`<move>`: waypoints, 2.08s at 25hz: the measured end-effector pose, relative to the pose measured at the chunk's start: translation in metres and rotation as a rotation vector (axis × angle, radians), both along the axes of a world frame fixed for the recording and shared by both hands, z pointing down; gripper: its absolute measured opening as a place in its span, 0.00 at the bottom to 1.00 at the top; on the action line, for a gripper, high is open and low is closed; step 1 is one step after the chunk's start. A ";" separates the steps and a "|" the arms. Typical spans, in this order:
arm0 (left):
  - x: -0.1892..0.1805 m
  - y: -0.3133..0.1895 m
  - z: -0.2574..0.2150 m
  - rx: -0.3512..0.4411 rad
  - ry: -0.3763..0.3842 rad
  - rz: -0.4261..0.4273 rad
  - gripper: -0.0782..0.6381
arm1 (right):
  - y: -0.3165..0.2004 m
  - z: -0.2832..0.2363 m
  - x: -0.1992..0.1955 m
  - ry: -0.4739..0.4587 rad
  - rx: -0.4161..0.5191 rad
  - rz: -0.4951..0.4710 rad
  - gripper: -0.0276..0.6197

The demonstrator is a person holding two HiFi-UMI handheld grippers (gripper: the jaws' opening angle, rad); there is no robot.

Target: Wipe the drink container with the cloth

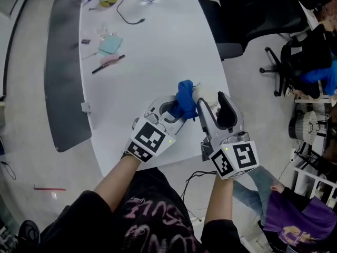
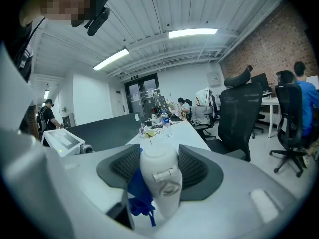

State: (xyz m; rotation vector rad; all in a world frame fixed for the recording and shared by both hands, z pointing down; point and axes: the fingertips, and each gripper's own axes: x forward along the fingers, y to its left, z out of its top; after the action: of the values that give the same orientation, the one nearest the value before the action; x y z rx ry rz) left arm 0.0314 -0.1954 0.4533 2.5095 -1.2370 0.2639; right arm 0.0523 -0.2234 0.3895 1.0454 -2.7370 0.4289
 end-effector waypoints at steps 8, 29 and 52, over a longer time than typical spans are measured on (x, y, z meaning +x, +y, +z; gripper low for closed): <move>0.000 -0.002 0.042 -0.089 -0.005 -0.001 0.25 | -0.003 -0.001 0.000 -0.002 -0.010 -0.004 0.44; -0.020 -0.001 0.081 -0.174 -0.019 -0.043 0.25 | -0.003 0.006 -0.002 -0.005 -0.019 -0.019 0.45; -0.013 -0.009 -0.018 0.040 -0.031 0.002 0.25 | -0.007 0.005 -0.007 -0.026 -0.020 -0.037 0.46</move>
State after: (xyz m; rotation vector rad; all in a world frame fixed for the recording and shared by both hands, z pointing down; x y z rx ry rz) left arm 0.0182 -0.2046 0.4351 2.5495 -1.2636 0.2819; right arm 0.0449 -0.2306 0.3949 0.9894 -2.7640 0.4657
